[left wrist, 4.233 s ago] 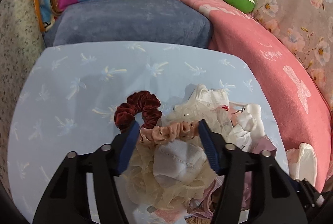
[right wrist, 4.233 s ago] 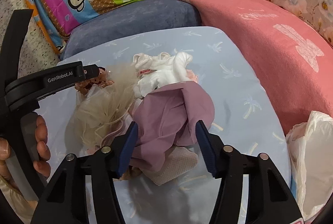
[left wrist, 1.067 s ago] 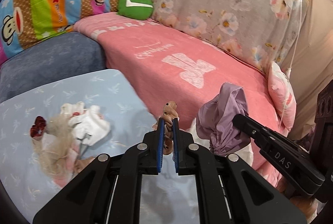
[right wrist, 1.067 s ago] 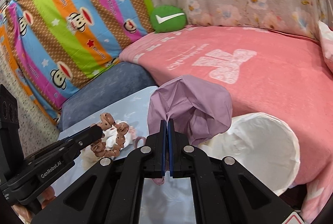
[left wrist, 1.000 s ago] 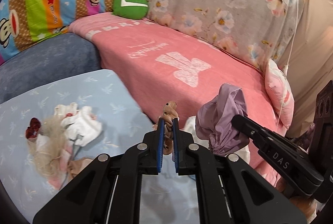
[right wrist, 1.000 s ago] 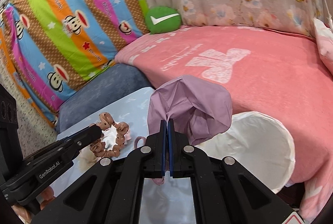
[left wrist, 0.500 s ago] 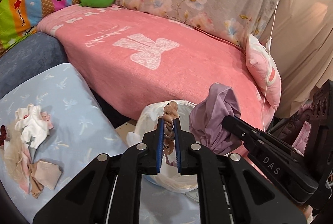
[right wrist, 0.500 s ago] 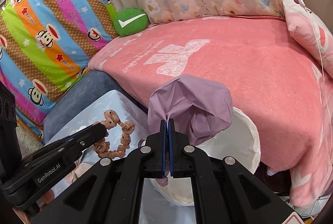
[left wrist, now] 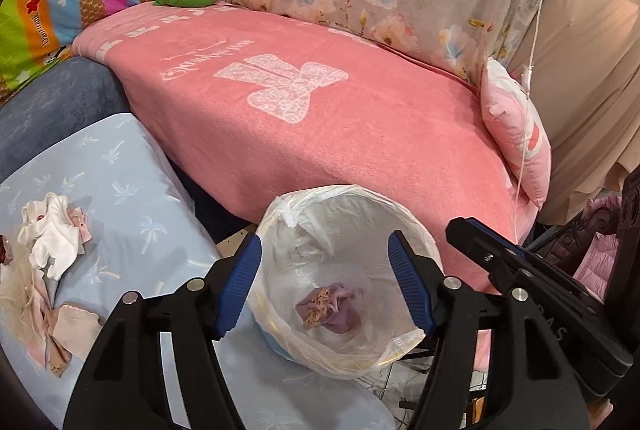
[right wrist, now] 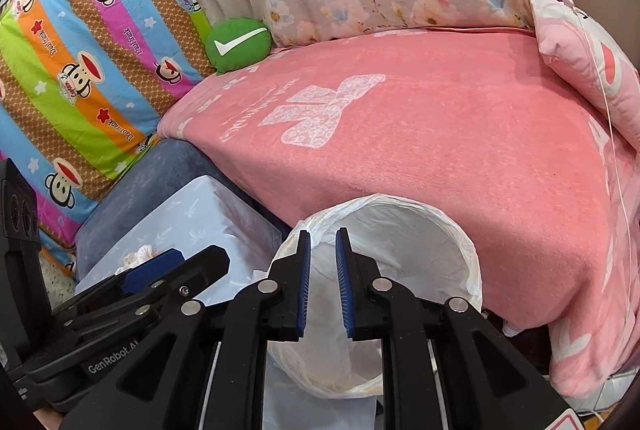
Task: Organize soft objects
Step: 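Carry both items over the white bin and open both tools to drop them, then return to the pile and grasp the beige tulle with both tools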
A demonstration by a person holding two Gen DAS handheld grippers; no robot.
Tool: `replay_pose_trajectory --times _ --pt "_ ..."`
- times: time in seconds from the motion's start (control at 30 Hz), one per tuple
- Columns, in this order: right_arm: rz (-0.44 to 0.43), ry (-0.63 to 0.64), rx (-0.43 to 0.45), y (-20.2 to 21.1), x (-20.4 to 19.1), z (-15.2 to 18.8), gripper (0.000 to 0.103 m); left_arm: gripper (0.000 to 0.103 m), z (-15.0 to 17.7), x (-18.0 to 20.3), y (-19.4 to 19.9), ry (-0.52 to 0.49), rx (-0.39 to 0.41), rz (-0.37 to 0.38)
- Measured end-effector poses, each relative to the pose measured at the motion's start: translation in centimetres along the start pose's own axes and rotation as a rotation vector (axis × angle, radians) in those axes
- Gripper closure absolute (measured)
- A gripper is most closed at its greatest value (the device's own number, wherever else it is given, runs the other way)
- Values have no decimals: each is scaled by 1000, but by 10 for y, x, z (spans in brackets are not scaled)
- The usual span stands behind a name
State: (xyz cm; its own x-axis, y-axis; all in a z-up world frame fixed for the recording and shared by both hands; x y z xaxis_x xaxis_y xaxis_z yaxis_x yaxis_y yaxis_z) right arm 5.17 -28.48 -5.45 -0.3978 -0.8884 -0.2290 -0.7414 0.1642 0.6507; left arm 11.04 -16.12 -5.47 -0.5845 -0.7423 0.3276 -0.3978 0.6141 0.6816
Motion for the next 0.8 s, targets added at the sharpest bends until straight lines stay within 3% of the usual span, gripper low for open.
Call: replay_pose_trajectory --times 0.3,0.8 --pt "-20 46 -18 -5 -21 7 83 40 1 -20 8 18 26 -60" --pt "-79 149 -54 -14 -84 23 78 40 8 -88 37 132 74 -167"
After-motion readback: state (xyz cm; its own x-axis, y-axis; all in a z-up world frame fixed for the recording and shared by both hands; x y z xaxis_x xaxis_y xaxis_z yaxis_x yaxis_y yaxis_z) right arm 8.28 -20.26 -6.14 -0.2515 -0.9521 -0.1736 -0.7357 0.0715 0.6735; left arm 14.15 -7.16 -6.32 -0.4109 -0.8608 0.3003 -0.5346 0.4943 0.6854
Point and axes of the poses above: each gripper's, at about its wrist camera, not at the fingertips, and y roughly against the way its jaws point, x to its right, z to its underside, the point moved 8 cm from there along -y, roughly the way its jaws point, and after that the axes turned 6 degrees about y, right-handed, at the moved point
